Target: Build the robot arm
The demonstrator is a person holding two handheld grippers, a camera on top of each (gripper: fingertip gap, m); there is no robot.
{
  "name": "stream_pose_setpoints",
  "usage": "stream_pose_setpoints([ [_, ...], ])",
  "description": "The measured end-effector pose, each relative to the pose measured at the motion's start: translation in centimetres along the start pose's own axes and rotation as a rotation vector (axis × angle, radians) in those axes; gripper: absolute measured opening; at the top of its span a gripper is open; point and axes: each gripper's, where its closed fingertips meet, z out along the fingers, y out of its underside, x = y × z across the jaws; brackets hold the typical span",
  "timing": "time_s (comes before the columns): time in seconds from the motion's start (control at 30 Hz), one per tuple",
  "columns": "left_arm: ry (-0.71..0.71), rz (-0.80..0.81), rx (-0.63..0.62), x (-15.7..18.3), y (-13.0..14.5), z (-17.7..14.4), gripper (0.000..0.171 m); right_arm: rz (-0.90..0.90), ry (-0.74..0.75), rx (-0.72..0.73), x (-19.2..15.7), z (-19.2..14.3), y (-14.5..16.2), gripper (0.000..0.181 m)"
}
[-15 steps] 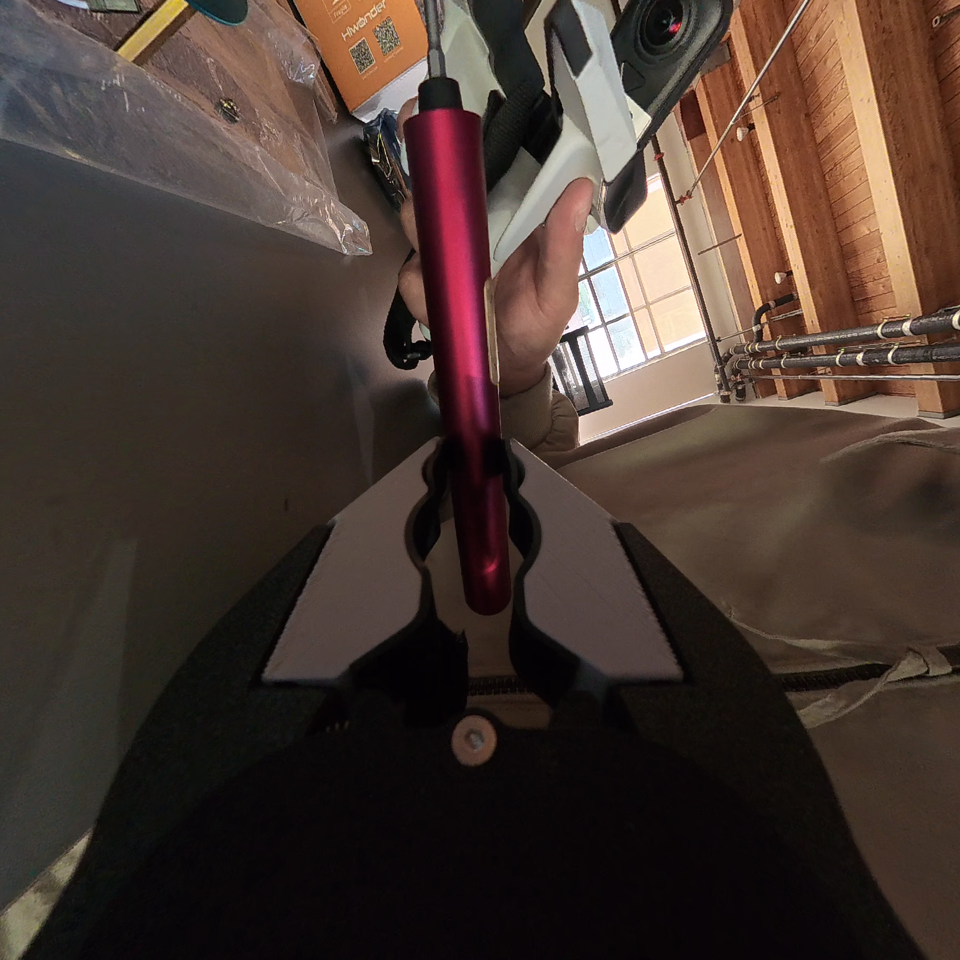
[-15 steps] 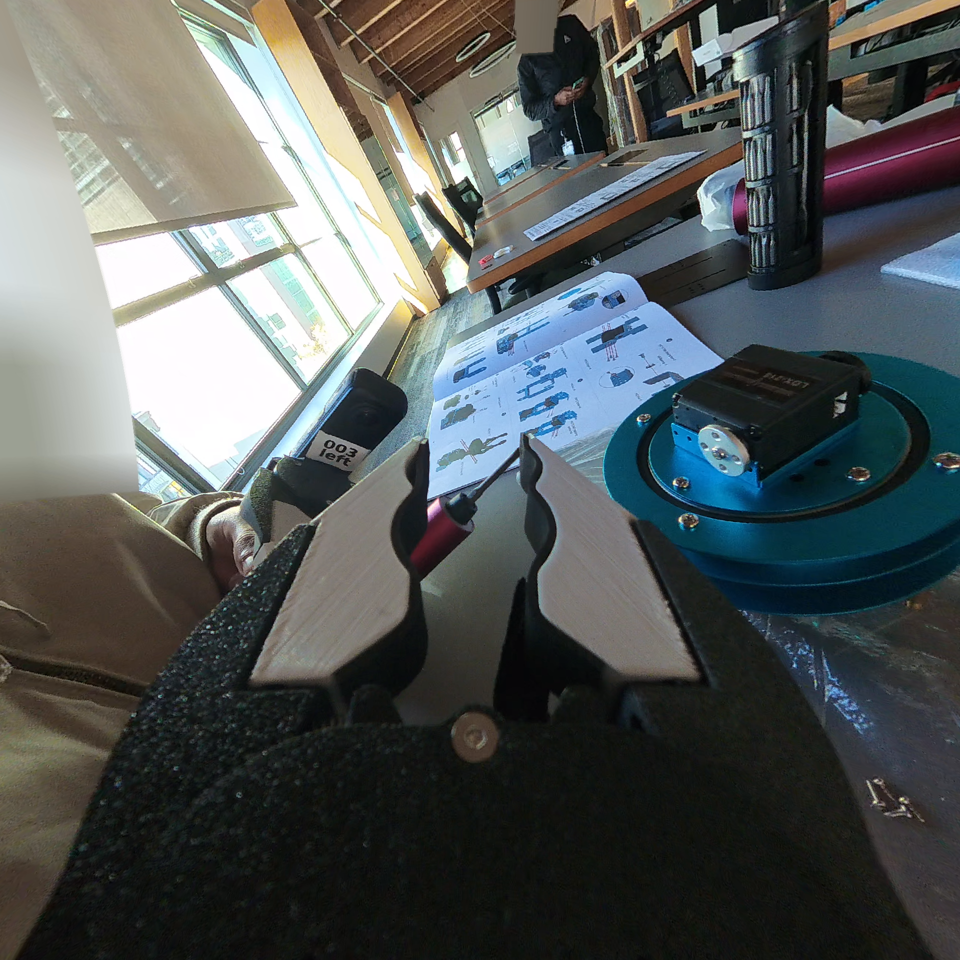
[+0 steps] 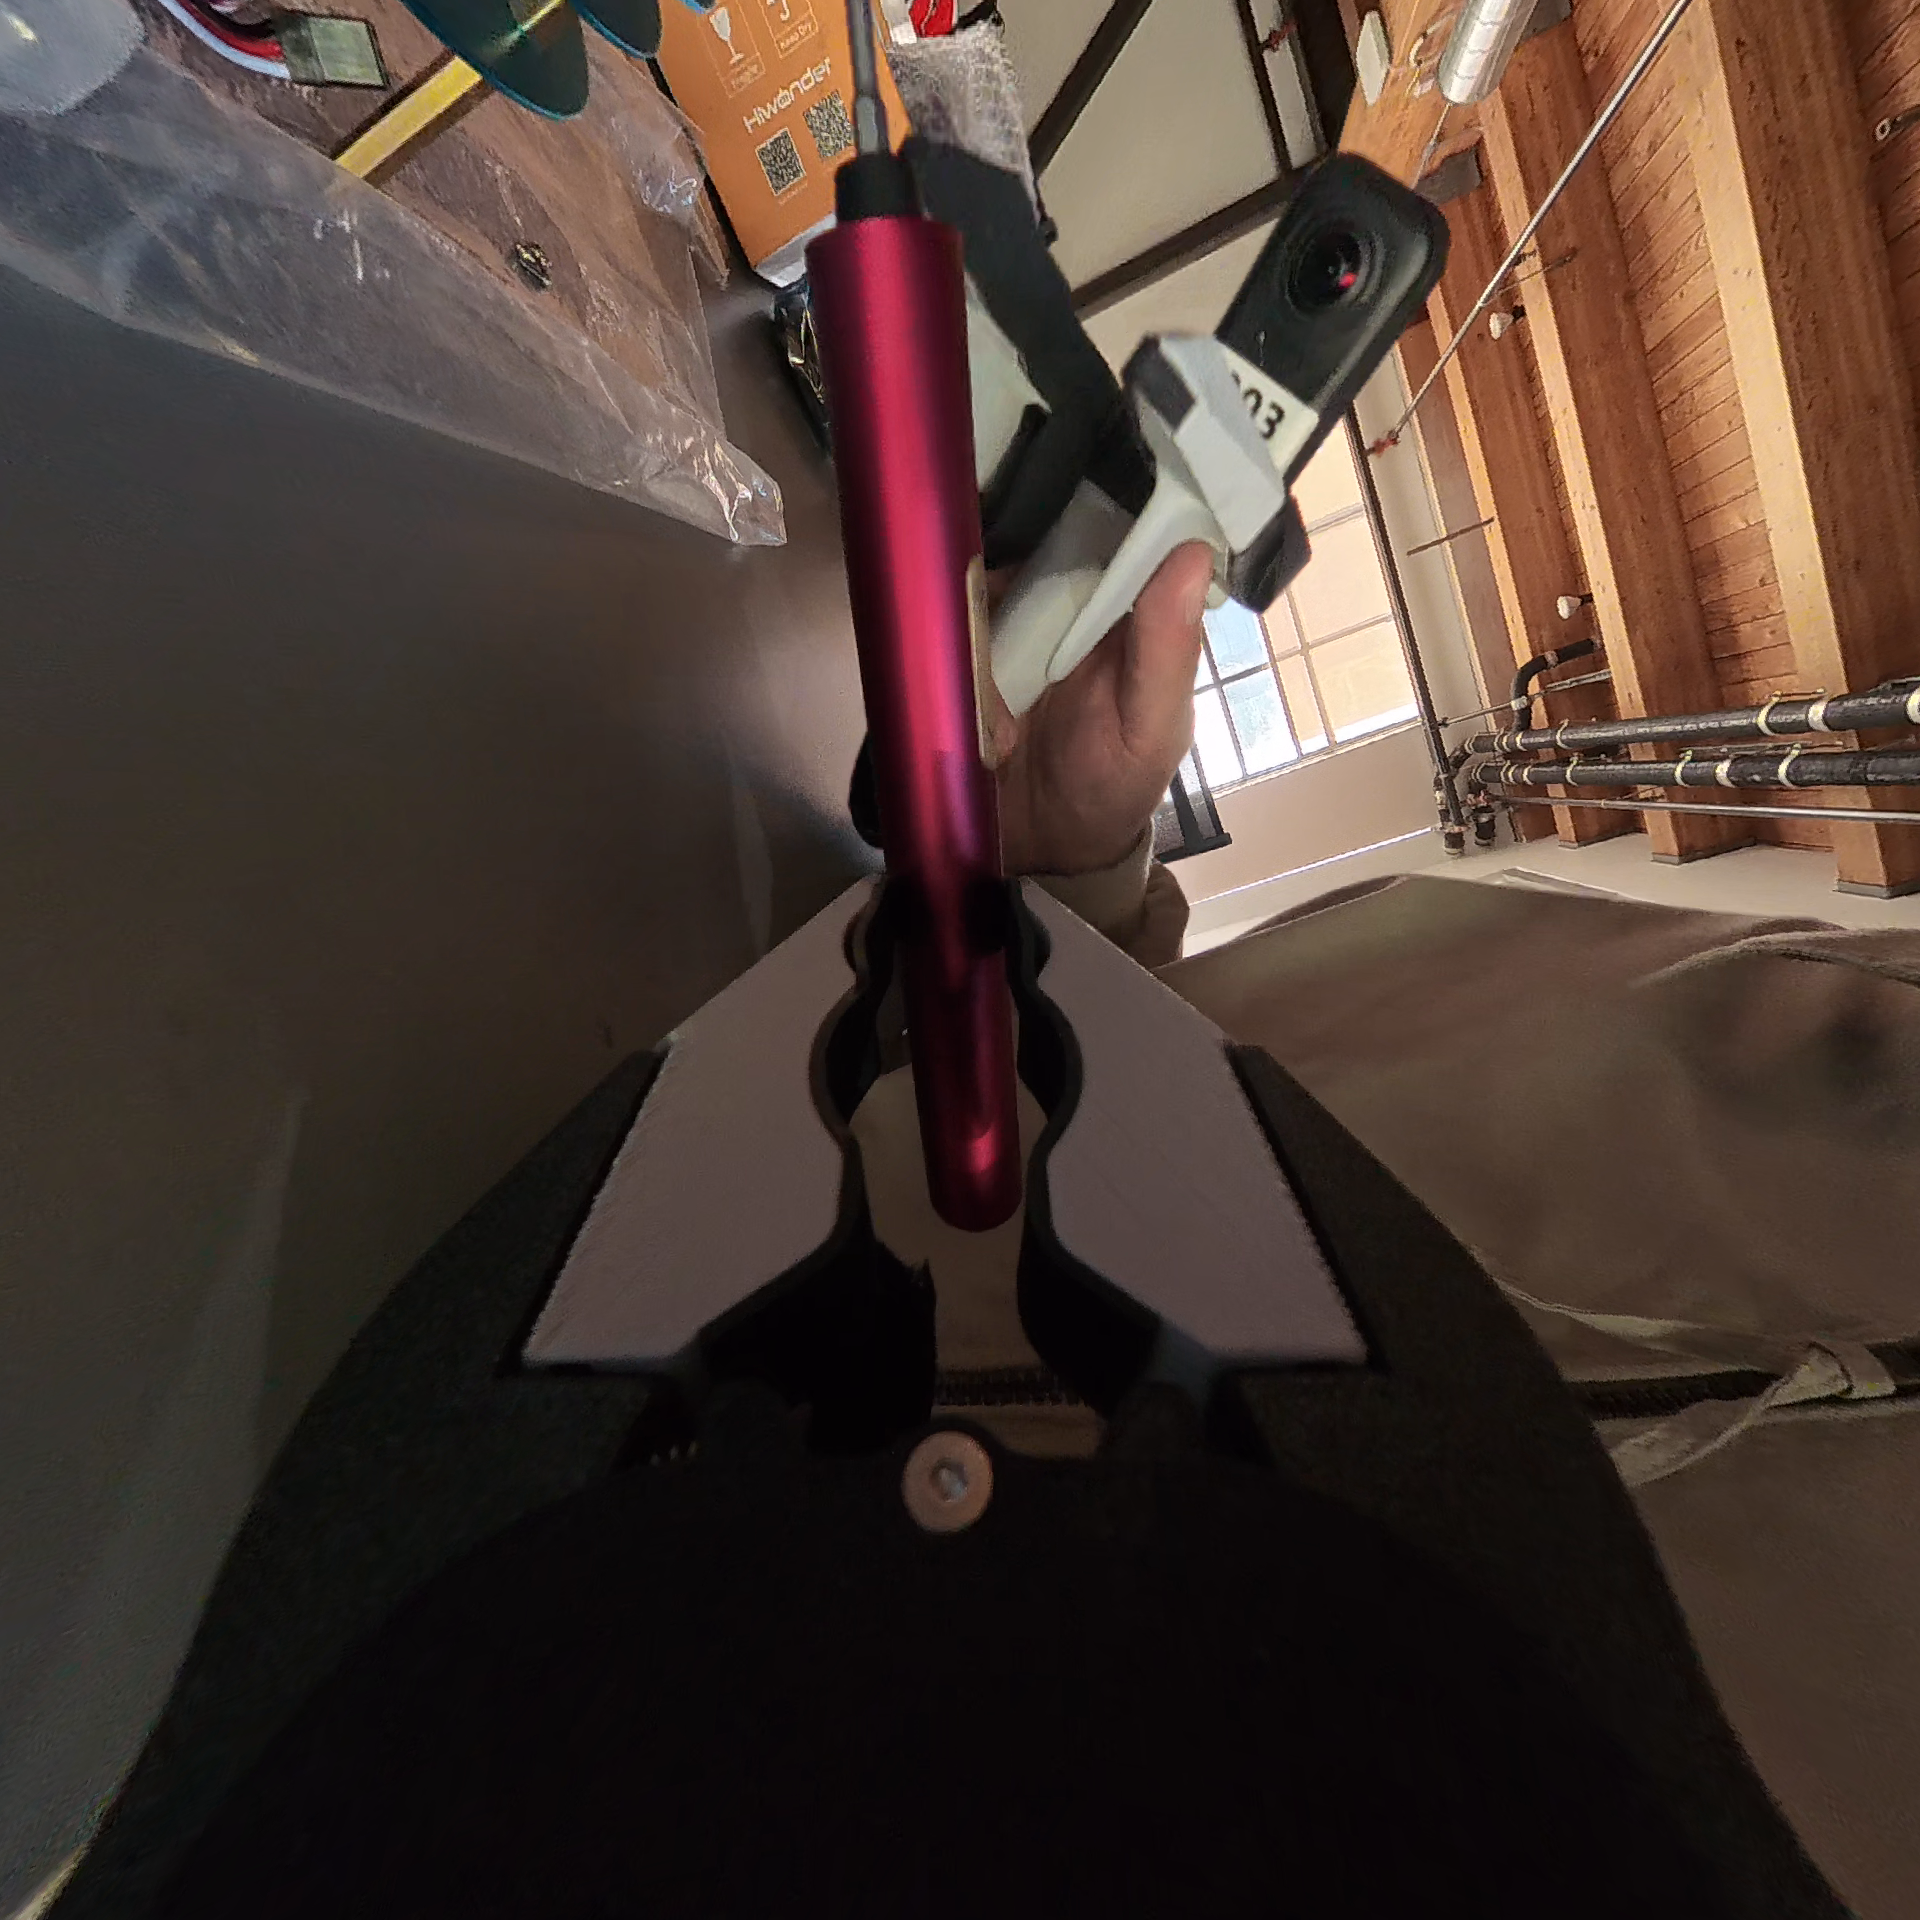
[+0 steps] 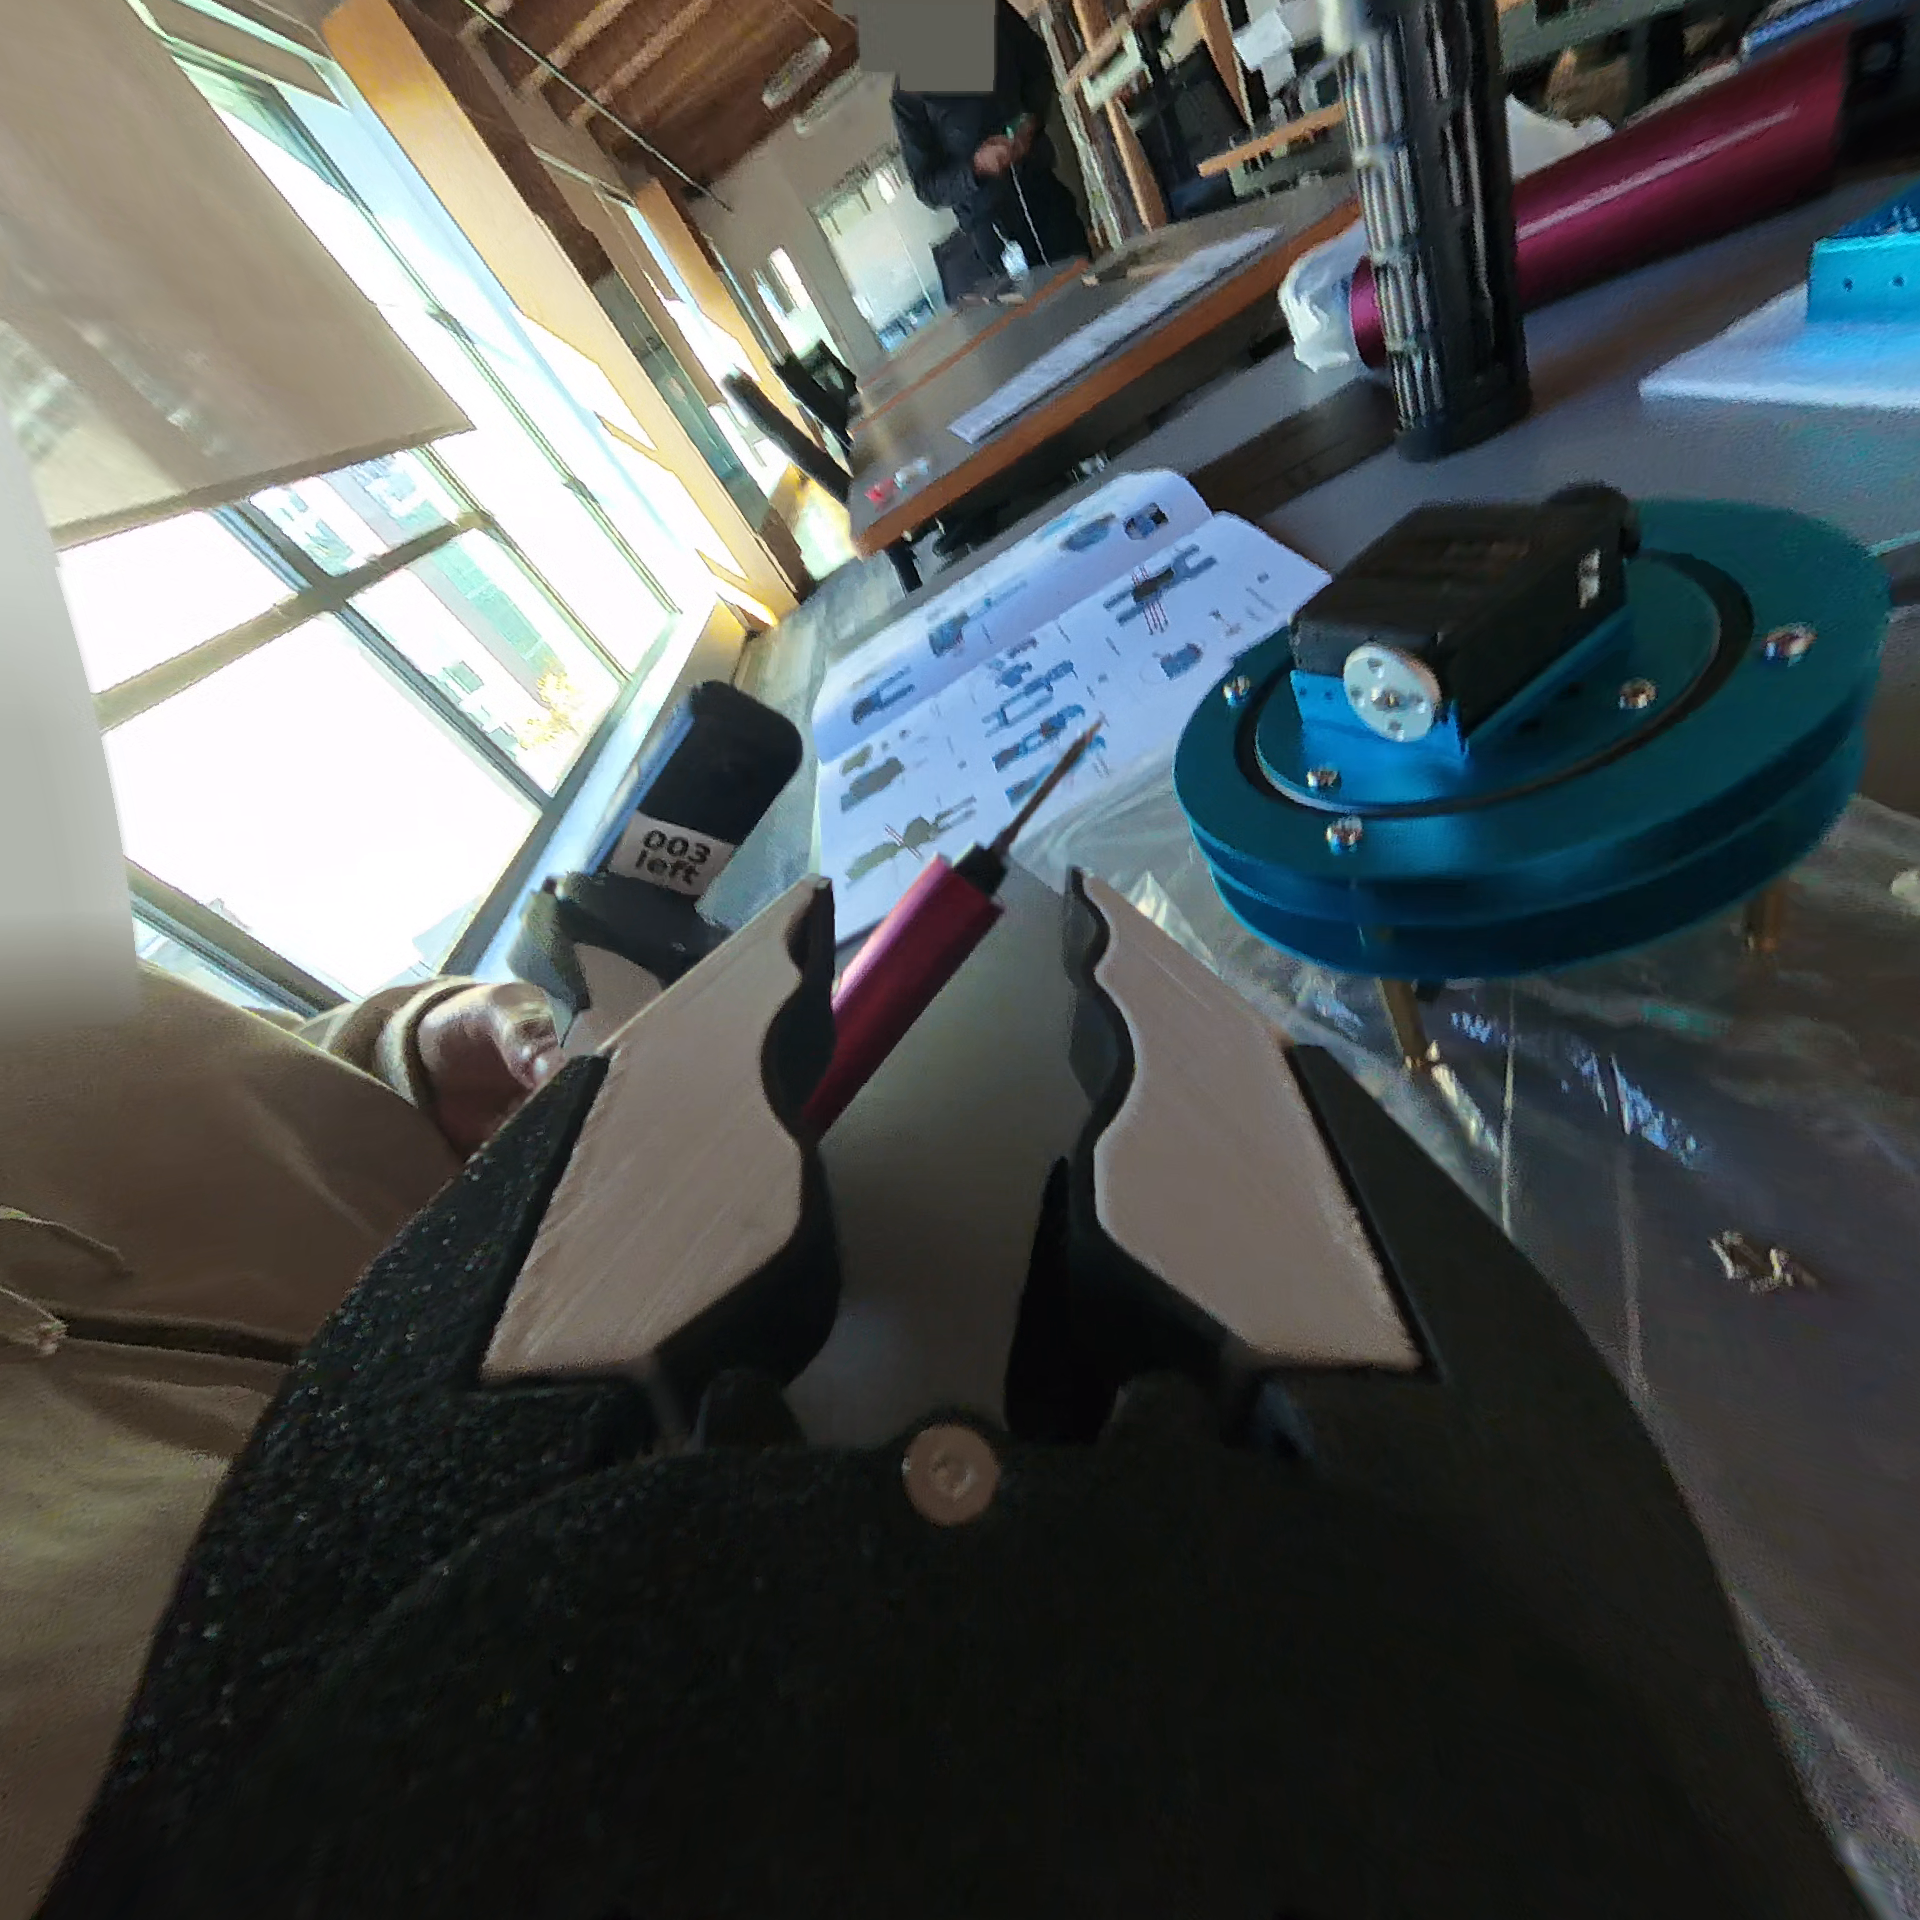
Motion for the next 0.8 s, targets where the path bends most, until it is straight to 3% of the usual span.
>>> stream_pose_setpoints([
  [0.1, -0.006, -0.009, 0.008, -0.2, -0.4, 0.3, 0.019, 0.072, 0.089, -0.085, 0.8, -0.1, 2.0, 0.055],
  [0.23, -0.014, -0.014, -0.002, -0.3, -0.8, 0.7, 0.019, 0.238, 0.023, -0.163, -0.4, 0.9, 4.2, 0.062],
  [0.5, -0.022, -0.037, -0.008, -0.5, -1.5, 1.3, 0.018, 0.391, -0.084, -0.148, -0.9, 2.1, 4.5, 0.028],
  [0.8, -0.041, -0.076, 0.005, -1.3, -2.3, 1.6, 0.018, 0.449, -0.112, -0.136, 0.2, 2.4, 4.4, 0.025],
])
